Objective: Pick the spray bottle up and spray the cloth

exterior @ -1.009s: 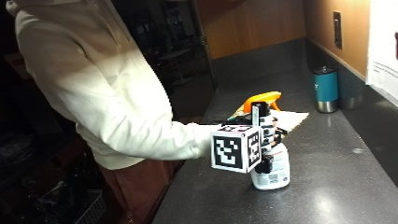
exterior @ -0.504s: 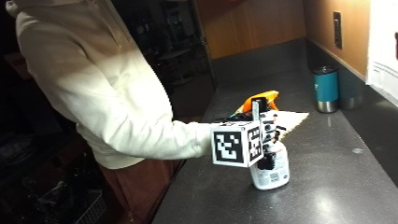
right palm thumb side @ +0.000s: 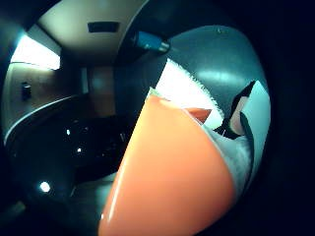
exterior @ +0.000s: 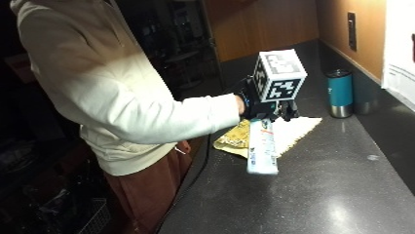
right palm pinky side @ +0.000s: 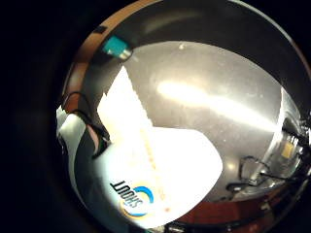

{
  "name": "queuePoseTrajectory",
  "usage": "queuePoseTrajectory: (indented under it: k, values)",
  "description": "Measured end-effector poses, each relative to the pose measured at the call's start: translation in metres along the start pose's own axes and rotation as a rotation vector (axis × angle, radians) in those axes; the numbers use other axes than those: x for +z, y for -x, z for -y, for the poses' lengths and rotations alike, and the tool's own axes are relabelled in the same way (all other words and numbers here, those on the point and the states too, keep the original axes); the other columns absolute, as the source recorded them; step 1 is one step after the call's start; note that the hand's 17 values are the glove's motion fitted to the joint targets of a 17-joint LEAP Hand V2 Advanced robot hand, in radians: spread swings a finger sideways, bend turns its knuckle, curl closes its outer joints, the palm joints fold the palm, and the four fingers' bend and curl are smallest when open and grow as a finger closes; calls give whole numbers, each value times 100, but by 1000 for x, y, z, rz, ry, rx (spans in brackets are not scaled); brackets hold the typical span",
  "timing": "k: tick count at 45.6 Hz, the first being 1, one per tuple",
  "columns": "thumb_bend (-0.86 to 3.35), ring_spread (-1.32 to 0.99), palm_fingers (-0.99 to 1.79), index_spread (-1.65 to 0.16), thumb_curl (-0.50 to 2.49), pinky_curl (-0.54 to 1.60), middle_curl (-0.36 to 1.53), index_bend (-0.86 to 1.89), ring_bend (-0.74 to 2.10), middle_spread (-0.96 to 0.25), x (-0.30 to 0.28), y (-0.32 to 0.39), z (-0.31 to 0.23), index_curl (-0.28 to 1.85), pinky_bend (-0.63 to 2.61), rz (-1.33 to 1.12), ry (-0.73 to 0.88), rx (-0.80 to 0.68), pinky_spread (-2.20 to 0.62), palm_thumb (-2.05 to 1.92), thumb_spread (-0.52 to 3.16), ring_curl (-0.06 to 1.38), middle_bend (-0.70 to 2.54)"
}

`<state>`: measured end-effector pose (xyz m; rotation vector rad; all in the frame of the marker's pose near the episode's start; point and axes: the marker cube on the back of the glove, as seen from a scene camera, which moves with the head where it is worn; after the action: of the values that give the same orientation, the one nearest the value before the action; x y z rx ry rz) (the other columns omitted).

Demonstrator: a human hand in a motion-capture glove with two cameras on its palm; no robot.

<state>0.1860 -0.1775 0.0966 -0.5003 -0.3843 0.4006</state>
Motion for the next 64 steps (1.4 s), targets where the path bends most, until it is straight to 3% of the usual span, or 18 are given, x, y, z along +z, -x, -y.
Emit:
queuePoseTrajectory:
  k: [12, 25, 32, 54, 64]
  values:
    - [-3, -16, 138, -19, 72, 38, 51, 40, 68, -12, 16, 54, 10, 56, 32, -264, 210, 19, -20, 97, 12, 48, 60]
    - [-4, -16, 138, -19, 73, 38, 51, 40, 68, -12, 69, 85, 9, 55, 33, -597, 348, 181, -20, 96, 13, 47, 60]
    - [-4, -16, 139, -18, 73, 38, 51, 41, 68, -13, 97, 80, 4, 55, 33, -607, 340, 234, -21, 96, 13, 47, 60]
    - [-4, -16, 139, -18, 74, 38, 50, 41, 67, -13, 97, 121, -1, 55, 33, -673, 298, 237, -20, 97, 13, 46, 60]
    - [-4, -16, 139, -18, 75, 38, 50, 42, 67, -13, 80, 158, 0, 55, 33, -429, 157, 85, -20, 97, 13, 46, 60]
